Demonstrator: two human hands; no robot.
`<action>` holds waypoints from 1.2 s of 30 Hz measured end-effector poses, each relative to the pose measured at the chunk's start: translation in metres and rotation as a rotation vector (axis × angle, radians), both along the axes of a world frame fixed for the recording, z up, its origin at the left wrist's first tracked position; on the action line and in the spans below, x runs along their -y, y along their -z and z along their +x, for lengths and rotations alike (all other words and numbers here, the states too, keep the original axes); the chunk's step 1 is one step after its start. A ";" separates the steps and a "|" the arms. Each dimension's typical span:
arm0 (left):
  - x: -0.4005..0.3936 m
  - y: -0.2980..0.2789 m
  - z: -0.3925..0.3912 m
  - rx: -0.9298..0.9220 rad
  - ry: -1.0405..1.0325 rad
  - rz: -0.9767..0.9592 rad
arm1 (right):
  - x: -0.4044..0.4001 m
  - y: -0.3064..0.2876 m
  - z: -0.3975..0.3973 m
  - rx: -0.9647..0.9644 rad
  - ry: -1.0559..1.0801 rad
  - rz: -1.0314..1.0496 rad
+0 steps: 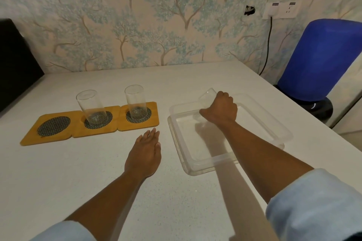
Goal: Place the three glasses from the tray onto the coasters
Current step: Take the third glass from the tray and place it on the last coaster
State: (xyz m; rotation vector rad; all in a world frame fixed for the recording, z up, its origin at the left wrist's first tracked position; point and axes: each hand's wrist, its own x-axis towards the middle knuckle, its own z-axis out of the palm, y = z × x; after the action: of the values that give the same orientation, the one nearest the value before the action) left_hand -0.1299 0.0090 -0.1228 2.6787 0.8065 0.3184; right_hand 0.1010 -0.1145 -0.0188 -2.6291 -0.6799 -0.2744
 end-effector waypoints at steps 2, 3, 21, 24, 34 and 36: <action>0.001 0.000 -0.001 -0.001 0.002 0.000 | -0.005 -0.011 -0.013 -0.024 -0.014 0.128; 0.002 -0.001 -0.001 -0.004 0.003 0.001 | -0.007 -0.016 -0.019 -0.037 -0.021 0.190; -0.054 -0.021 -0.103 0.014 -0.221 0.072 | -0.133 -0.071 -0.169 -0.541 -0.592 0.689; -0.067 -0.022 -0.128 -0.009 -0.307 0.080 | -0.151 -0.067 -0.190 -0.588 -0.639 0.676; -0.105 -0.010 -0.187 -0.074 -0.452 0.051 | -0.207 -0.048 -0.245 -0.619 -0.704 0.655; -0.110 -0.009 -0.191 -0.089 -0.459 0.068 | -0.218 -0.044 -0.252 -0.578 -0.705 0.636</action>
State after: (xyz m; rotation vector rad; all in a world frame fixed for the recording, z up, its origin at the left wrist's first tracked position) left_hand -0.3205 0.1187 -0.1141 2.5557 1.4635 0.3384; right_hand -0.1510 0.1036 0.0255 -1.6144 -1.0303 0.4003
